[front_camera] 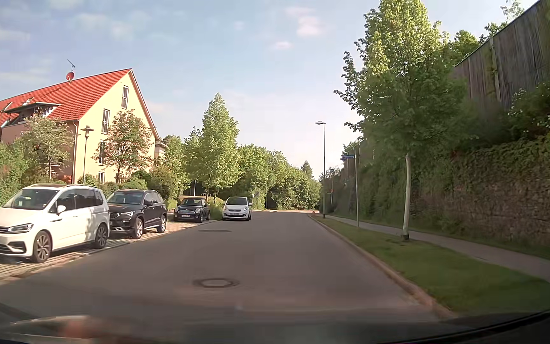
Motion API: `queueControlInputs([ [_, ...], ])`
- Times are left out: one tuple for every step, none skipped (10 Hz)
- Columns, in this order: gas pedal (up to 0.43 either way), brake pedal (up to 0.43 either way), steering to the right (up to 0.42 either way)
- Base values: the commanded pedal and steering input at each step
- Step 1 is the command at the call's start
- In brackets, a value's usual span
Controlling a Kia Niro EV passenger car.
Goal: Follow the waypoints while adhering to traffic rules and regulations
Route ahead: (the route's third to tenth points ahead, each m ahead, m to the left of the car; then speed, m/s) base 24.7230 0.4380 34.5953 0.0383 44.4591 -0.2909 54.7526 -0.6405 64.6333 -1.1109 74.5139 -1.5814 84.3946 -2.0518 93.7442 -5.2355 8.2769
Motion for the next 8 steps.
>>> queueControlInputs([
  [0.000, 0.000, 0.000],
  [0.000, 0.000, 0.000],
  [0.000, 0.000, 0.000],
  [0.000, 0.000, 0.000],
  [0.000, 0.006, 0.000],
  [0.000, 0.006, 0.000],
  [0.000, 0.006, 0.001],
  [0.000, 0.006, 0.001],
])
